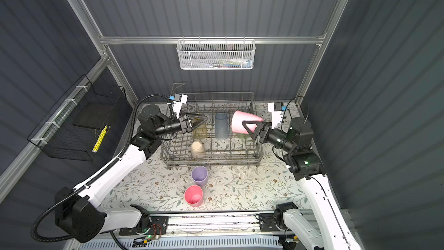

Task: Load cups into a dish rack
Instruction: Place the cup upside down at the dish rack.

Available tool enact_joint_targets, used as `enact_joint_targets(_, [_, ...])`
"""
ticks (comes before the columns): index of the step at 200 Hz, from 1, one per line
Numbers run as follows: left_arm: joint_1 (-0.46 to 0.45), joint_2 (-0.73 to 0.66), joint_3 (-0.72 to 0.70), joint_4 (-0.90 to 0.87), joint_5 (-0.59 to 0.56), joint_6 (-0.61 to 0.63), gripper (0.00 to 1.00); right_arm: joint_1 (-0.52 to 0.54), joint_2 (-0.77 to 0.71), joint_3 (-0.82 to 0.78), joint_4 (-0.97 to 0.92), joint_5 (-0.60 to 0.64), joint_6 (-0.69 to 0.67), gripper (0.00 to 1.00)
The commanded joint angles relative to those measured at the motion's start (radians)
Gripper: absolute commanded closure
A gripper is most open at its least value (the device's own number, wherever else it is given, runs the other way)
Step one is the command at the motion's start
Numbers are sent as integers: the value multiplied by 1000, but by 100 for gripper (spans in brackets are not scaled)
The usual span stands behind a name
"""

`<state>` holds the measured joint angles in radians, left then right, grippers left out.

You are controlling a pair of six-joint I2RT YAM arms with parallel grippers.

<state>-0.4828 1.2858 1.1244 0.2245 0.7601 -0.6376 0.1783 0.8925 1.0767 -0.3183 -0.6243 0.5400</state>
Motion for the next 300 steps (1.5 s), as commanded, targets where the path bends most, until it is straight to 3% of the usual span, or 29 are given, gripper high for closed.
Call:
enact_joint_targets(1, [-2,-50,29,-174,-44,130,49,20,64,66,-398,213,-224,55])
enact_joint_targets(37, [0,-98,10,-229,-61,162,49,120,180,155,-533,487,-303,56])
enact_joint_targets(108, [0,-154,-45,-247,-63,186,49,256,439,302,-643,751,-352,56])
enact_joint_targets(176, [0,-177,-63,-269,-57,211,50,268,569,318,-607,756,-363,54])
enact_joint_targets(300, [0,-145,-71,-240,-32,200,51,283,675,243,-526,781,-360,51])
